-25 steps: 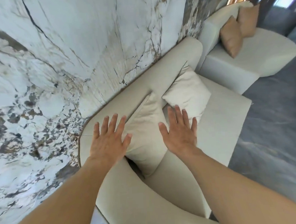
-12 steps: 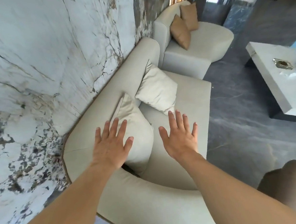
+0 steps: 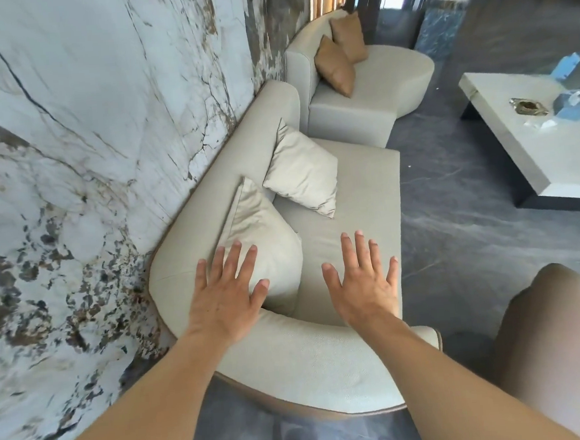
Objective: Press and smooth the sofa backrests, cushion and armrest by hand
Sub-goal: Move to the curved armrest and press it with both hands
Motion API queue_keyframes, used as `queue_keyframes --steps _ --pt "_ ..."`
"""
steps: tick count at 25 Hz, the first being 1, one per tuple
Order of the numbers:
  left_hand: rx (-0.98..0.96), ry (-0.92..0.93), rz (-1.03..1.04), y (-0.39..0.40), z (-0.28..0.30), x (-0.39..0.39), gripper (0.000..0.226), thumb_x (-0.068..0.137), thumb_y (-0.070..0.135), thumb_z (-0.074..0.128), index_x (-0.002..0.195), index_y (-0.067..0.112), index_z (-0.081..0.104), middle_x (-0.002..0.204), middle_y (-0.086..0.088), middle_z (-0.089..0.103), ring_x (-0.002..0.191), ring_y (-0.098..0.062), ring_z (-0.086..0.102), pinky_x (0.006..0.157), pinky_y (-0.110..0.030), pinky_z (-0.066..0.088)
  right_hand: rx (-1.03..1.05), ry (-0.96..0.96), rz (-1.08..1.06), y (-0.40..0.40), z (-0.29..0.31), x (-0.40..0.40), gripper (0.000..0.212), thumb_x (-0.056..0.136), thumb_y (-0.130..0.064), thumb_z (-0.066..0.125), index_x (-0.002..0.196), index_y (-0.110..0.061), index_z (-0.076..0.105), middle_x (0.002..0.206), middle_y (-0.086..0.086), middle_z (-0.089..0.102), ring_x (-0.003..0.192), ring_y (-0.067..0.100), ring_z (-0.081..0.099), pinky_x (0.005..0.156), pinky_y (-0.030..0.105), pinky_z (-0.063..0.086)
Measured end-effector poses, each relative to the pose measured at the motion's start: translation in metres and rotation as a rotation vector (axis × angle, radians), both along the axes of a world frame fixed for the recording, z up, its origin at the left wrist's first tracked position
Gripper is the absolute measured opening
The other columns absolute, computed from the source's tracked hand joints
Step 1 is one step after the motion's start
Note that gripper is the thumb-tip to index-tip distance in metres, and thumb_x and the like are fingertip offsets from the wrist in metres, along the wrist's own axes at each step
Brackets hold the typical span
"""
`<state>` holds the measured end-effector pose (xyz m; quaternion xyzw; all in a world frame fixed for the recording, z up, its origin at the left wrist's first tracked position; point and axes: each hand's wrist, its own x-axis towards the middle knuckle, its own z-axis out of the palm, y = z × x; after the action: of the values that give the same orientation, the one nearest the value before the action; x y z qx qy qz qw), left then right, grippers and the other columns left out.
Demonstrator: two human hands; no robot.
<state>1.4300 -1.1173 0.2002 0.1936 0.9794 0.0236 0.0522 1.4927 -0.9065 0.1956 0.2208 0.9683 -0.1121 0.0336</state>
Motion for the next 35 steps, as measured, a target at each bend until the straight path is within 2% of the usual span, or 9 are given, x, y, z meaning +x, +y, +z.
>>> queue_keyframes --steps 6,13,18,22,25,27,30,35 --pt "0.05 -0.023 -0.112 -0.037 -0.035 -0.005 0.065 0.093 0.057 0.006 0.15 0.033 -0.012 0.162 0.004 -0.012 0.147 -0.02 -0.015 0.118 -0.046 -0.011 0.007 -0.01 -0.061 -0.045 -0.037 0.019 0.069 0.09 -0.062 0.003 0.15 -0.033 -0.016 0.16 -0.01 -0.02 0.146 0.013 -0.019 0.113 0.046 -0.02" --pt "0.028 -0.165 -0.216 -0.079 -0.138 0.006 0.065 0.092 0.057 0.006 0.15 0.032 -0.012 0.162 0.003 -0.012 0.148 -0.021 -0.014 0.118 -0.045 -0.012 -0.035 -0.119 -0.126 -0.101 -0.133 0.053 0.072 0.087 -0.066 0.003 0.151 -0.035 -0.008 0.161 -0.013 -0.015 0.145 0.009 -0.02 0.113 0.042 -0.022" --pt "0.024 -0.188 -0.29 -0.081 -0.195 0.013 0.072 0.084 0.064 -0.008 0.15 0.034 -0.013 0.162 0.005 -0.014 0.147 -0.02 -0.017 0.117 -0.043 -0.016 -0.001 -0.188 -0.16 -0.102 -0.186 0.081 0.078 0.082 -0.069 -0.006 0.152 -0.033 -0.008 0.162 -0.009 -0.014 0.147 0.013 -0.019 0.117 0.045 -0.016" --pt "0.041 -0.11 -0.305 -0.06 -0.222 0.006 0.076 0.086 0.066 -0.004 0.152 0.031 0.003 0.163 0.005 -0.001 0.148 -0.021 -0.01 0.118 -0.047 -0.012 0.004 -0.114 -0.211 -0.087 -0.212 0.096 0.079 0.082 -0.069 -0.008 0.153 -0.033 0.0 0.162 -0.012 -0.01 0.147 0.011 -0.016 0.119 0.045 -0.011" --pt "0.041 0.012 -0.297 -0.05 -0.242 0.009 0.073 0.088 0.063 0.015 0.15 0.026 0.024 0.16 -0.001 0.021 0.148 -0.027 0.011 0.118 -0.054 0.004 0.017 -0.033 -0.21 -0.084 -0.236 0.099 0.068 0.092 -0.065 0.006 0.153 -0.036 0.003 0.162 -0.014 -0.006 0.147 0.009 -0.014 0.119 0.044 -0.01" --pt "0.064 0.085 -0.309 -0.05 -0.253 0.011 0.069 0.088 0.06 0.025 0.146 0.023 0.034 0.155 -0.004 0.034 0.144 -0.03 0.023 0.117 -0.056 0.012 0.064 0.062 -0.232 -0.086 -0.251 0.098 0.066 0.093 -0.062 0.014 0.153 -0.033 0.014 0.163 -0.011 0.007 0.149 0.014 -0.002 0.118 0.043 -0.008" --pt "0.104 0.151 -0.313 -0.049 -0.257 0.01 0.067 0.087 0.056 0.03 0.143 0.021 0.04 0.151 -0.006 0.04 0.14 -0.032 0.029 0.115 -0.057 0.016 0.147 0.214 -0.257 -0.087 -0.263 0.098 0.063 0.094 -0.056 0.024 0.149 -0.027 0.031 0.158 -0.003 0.03 0.146 0.023 0.021 0.116 0.049 0.005" --pt "0.099 0.184 -0.304 -0.05 -0.26 0.013 0.068 0.087 0.055 0.027 0.146 0.022 0.035 0.153 -0.006 0.037 0.142 -0.032 0.027 0.116 -0.057 0.014 0.164 0.255 -0.258 -0.087 -0.27 0.097 0.065 0.092 -0.055 0.023 0.149 -0.025 0.033 0.157 -0.001 0.032 0.145 0.025 0.023 0.116 0.052 0.01"
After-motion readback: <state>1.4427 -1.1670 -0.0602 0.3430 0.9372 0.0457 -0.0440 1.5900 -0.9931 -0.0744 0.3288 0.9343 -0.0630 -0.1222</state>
